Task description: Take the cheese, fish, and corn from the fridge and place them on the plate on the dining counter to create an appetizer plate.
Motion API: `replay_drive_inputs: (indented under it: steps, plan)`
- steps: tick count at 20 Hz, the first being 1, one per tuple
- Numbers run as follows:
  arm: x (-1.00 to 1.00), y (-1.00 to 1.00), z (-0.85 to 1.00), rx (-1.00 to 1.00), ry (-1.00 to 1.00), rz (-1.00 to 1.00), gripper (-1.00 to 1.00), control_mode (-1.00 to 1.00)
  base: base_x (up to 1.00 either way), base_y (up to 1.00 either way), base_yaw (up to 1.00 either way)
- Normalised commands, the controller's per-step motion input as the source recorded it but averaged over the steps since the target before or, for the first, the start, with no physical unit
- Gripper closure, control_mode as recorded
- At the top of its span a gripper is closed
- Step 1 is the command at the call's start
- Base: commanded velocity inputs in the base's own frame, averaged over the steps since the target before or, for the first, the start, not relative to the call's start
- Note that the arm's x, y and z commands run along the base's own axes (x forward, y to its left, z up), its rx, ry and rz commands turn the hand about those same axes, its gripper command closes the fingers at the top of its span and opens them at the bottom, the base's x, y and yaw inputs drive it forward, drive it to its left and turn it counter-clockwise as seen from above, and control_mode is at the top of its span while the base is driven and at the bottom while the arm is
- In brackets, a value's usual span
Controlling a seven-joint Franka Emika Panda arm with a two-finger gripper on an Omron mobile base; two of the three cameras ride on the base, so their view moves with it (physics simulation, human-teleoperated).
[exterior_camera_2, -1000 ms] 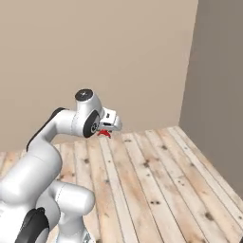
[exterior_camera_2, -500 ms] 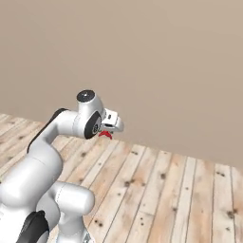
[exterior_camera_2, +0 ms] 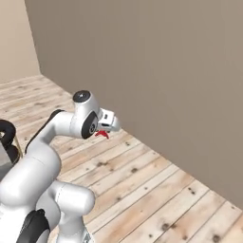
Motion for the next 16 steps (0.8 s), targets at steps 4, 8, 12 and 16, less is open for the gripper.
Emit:
replay_drive_inputs:
  steps: [4,8,12,16]
  plan:
    - [0.00,0.00,0.00,0.00,0.00,0.00,1.00,1.00,0.95,-0.51,0.66]
    - [0.00,0.00,0.00,0.00,0.00,0.00,1.00,1.00,0.87,-0.32,0.73]
    - [0.00,0.00,0.00,0.00,0.00,0.00,1.00,1.00,0.96,-0.28,0.74]
    - [0.00,0.00,0.00,0.00,0.00,0.00,1.00,1.00,1.00,-0.49,0.67]
